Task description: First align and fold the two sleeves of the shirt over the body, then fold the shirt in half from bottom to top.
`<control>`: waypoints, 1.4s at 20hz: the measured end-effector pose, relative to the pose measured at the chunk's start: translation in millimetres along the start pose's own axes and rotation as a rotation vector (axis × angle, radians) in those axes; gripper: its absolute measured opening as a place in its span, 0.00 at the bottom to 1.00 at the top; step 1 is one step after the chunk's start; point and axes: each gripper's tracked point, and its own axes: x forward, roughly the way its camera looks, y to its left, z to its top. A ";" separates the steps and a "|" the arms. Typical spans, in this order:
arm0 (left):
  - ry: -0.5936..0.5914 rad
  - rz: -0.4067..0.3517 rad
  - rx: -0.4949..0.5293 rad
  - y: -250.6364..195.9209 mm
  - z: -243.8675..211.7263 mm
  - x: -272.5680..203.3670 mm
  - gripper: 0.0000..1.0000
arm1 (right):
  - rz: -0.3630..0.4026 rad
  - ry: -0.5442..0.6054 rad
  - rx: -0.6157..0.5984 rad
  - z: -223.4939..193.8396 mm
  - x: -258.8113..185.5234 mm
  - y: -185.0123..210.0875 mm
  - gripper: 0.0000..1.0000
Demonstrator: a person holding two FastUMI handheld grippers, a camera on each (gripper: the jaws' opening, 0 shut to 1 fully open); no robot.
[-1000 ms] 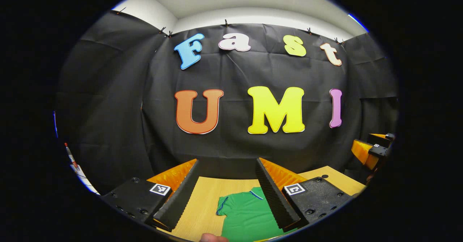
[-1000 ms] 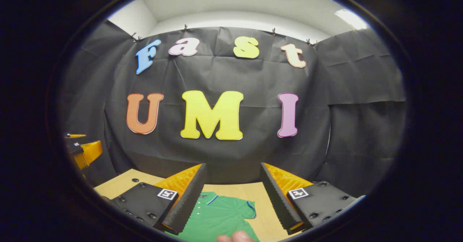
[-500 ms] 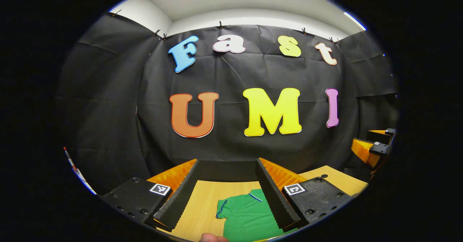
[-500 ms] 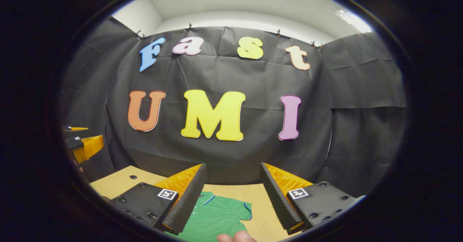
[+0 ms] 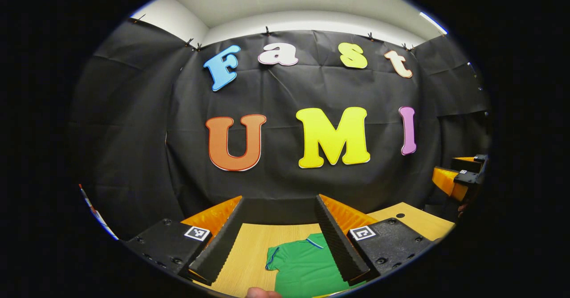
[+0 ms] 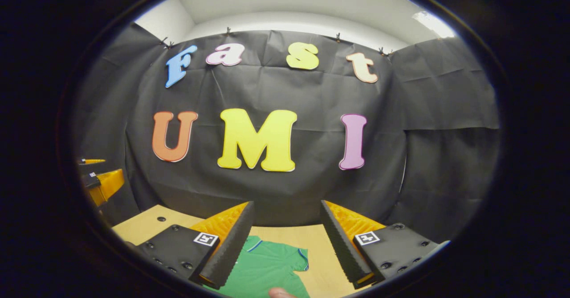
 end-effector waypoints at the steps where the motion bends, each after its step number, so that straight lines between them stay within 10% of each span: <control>1: 0.005 -0.001 -0.008 0.3 -1.1 0.5 0.98 | 0.003 0.003 0.001 -1.8 0.4 -1.3 0.93; 28: 0.137 -0.060 0.007 -49.1 -48.4 -9.1 0.98 | 0.101 0.363 0.006 -149.4 62.3 -51.7 0.95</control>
